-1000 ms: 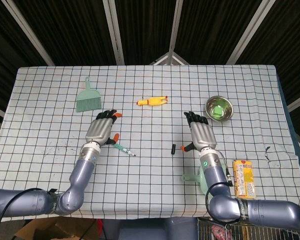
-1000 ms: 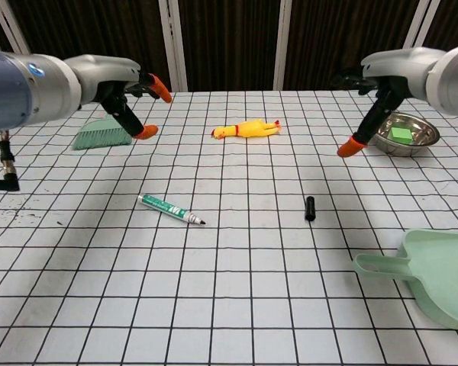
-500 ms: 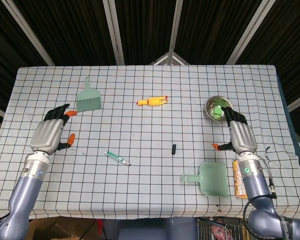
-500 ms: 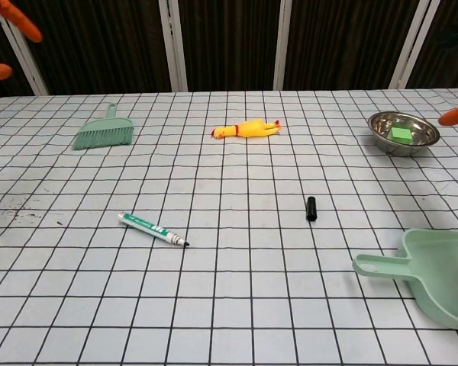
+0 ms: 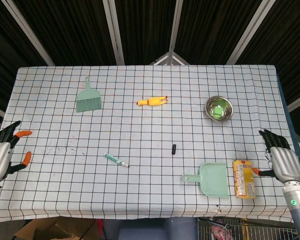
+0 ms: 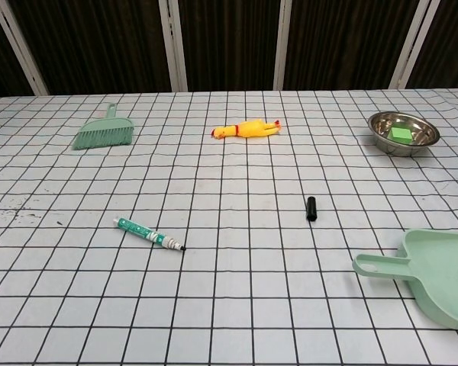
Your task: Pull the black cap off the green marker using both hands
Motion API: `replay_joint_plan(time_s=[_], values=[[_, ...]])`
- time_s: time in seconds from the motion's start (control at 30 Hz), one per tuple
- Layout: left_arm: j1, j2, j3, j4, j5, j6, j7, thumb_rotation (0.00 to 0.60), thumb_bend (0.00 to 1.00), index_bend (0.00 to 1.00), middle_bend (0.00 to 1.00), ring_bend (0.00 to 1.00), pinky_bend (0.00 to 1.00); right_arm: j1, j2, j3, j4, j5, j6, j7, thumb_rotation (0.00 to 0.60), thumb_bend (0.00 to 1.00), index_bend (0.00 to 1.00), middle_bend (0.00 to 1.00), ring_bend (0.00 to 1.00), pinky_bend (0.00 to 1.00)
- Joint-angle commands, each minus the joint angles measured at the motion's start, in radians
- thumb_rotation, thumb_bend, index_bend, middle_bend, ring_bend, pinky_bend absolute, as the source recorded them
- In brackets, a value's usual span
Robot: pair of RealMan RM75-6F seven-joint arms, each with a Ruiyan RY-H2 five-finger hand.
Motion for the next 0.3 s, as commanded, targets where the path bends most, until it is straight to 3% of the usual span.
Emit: replay_joint_plan(time_s=[0.03,0.3], values=[[0.085,-0.015,0.047,0.096,0.073,0.044,-0.107,0.600,0.59,0.25,0.00,0.00,0.00,-0.060,0.036,-0.038,0.046,-0.051,0.040,0.061,0.600,0.12,0.02,0.01,0.00,0.00],[0.180,-0.005,0.073,0.118,0.162,0.140,-0.138,0.600,0.59,0.24,0.00,0.00,0.00,-0.145,0.037,-0.072,0.157,-0.161,0.120,0.121,0.600,0.12,0.02,0.01,0.00,0.00]])
